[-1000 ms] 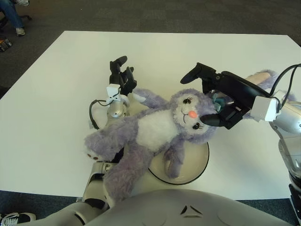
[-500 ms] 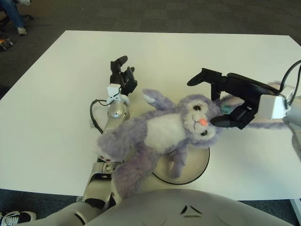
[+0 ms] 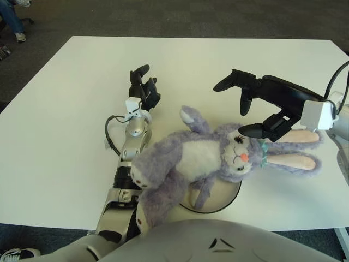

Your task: Put the doll into the plate.

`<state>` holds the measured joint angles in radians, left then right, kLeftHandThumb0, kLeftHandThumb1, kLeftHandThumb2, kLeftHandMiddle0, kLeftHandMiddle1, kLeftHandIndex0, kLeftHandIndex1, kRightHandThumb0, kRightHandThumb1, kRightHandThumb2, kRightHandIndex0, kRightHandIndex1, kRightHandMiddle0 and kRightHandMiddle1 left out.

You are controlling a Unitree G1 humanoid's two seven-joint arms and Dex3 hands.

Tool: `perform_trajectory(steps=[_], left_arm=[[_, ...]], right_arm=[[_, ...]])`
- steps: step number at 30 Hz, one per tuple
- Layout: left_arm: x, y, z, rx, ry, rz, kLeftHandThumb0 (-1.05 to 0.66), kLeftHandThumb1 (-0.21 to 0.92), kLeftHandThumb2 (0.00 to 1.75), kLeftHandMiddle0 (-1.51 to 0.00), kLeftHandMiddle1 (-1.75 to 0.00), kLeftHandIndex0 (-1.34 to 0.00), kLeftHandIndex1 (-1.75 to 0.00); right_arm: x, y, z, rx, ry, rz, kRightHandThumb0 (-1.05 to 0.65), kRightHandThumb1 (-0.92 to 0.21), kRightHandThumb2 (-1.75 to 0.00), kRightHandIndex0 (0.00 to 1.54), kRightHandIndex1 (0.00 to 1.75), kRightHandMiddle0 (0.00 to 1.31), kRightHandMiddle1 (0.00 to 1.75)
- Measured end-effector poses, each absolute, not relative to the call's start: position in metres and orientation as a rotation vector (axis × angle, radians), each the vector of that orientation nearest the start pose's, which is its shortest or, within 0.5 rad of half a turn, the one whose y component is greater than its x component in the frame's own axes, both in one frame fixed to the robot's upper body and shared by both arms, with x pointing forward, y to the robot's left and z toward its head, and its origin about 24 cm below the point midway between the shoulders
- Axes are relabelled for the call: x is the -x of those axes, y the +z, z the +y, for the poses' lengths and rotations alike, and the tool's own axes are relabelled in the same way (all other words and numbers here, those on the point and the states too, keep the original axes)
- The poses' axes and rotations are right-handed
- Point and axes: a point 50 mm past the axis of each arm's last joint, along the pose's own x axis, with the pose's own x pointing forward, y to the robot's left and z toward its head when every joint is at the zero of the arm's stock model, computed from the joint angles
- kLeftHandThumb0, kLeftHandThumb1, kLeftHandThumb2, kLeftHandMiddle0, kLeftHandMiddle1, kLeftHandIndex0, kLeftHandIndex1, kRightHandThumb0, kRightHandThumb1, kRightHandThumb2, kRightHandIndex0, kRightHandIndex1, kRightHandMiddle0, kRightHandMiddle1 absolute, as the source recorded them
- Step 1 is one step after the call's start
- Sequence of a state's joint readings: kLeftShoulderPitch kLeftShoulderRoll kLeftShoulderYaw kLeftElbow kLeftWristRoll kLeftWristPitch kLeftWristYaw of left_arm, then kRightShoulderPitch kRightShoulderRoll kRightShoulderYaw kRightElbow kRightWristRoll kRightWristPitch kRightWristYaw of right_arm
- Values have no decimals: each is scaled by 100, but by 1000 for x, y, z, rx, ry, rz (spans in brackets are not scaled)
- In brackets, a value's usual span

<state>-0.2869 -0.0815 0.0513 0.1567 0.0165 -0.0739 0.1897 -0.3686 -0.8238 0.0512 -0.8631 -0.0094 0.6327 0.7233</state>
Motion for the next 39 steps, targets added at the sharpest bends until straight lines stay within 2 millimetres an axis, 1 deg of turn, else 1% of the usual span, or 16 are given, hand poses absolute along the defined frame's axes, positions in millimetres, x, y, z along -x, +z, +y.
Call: perform_trajectory(steps=[12, 18, 21, 22, 23, 24, 25, 26, 27, 28, 30, 33, 35, 39], left_arm=[[-304, 88, 131, 79, 148, -179, -70, 92, 80, -36, -64, 0, -96], [-304, 88, 131, 74, 147, -181, -71, 92, 79, -37, -64, 0, -103], [-304, 88, 130, 75, 146, -181, -71, 92, 79, -37, -64, 0, -104], [-304, 88, 130, 76, 145, -180, -71, 92, 79, -37, -64, 0, -103], [-304, 88, 130, 78, 144, -179, -71, 92, 79, -37, -64, 0, -103], [-304, 89, 129, 79, 142, -179, -70, 92, 79, -37, -64, 0, -103], [-304, 88, 129, 81, 138, -178, -70, 92, 79, -37, -64, 0, -102], [-304, 88, 129, 84, 137, -175, -70, 92, 79, -37, -64, 0, -102], [-304, 88, 129, 85, 138, -172, -70, 92, 78, -37, -64, 0, -102], [-304, 88, 130, 86, 140, -171, -70, 92, 78, -37, -63, 0, -102], [-304, 87, 131, 88, 145, -169, -70, 92, 78, -37, -63, 0, -104], [-304, 87, 132, 88, 147, -169, -70, 92, 77, -37, -63, 0, -108], [-304, 87, 132, 89, 146, -170, -70, 92, 76, -38, -63, 0, -109], [-303, 88, 131, 95, 144, -170, -70, 92, 75, -40, -65, 0, -111]], right_arm=[[-216, 236, -145, 1007, 750, -242, 40, -55, -88, 55, 156, 0, 77], [-216, 236, -145, 1007, 750, -241, 40, -55, -88, 55, 156, 0, 77], [-216, 236, -145, 1008, 750, -241, 40, -55, -88, 55, 156, 0, 77], [-216, 235, -145, 1011, 748, -240, 28, -50, -89, 44, 134, 0, 69], [-216, 235, -147, 1035, 745, -253, 11, -41, -95, 31, 93, 0, 57], [-215, 234, -150, 1066, 739, -262, -5, -35, -97, 25, 64, 0, 46], [-214, 233, -152, 1099, 737, -265, -10, -33, -97, 23, 54, 0, 42], [-213, 232, -156, 1137, 732, -260, -18, -30, -98, 20, 37, 0, 37], [-213, 232, -159, 1165, 726, -252, -23, -28, -99, 19, 27, 0, 34], [-213, 231, -161, 1185, 718, -247, -27, -27, -99, 19, 20, 0, 31], [-214, 230, -164, 1206, 704, -248, -32, -25, -99, 19, 14, 0, 28], [-215, 228, -165, 1218, 684, -274, -36, -24, -99, 19, 10, 0, 28], [-217, 228, -165, 1214, 658, -301, -37, -24, -99, 21, 9, 0, 32], [-220, 227, -167, 1191, 579, -364, -37, -28, -98, 24, 8, 0, 46]])
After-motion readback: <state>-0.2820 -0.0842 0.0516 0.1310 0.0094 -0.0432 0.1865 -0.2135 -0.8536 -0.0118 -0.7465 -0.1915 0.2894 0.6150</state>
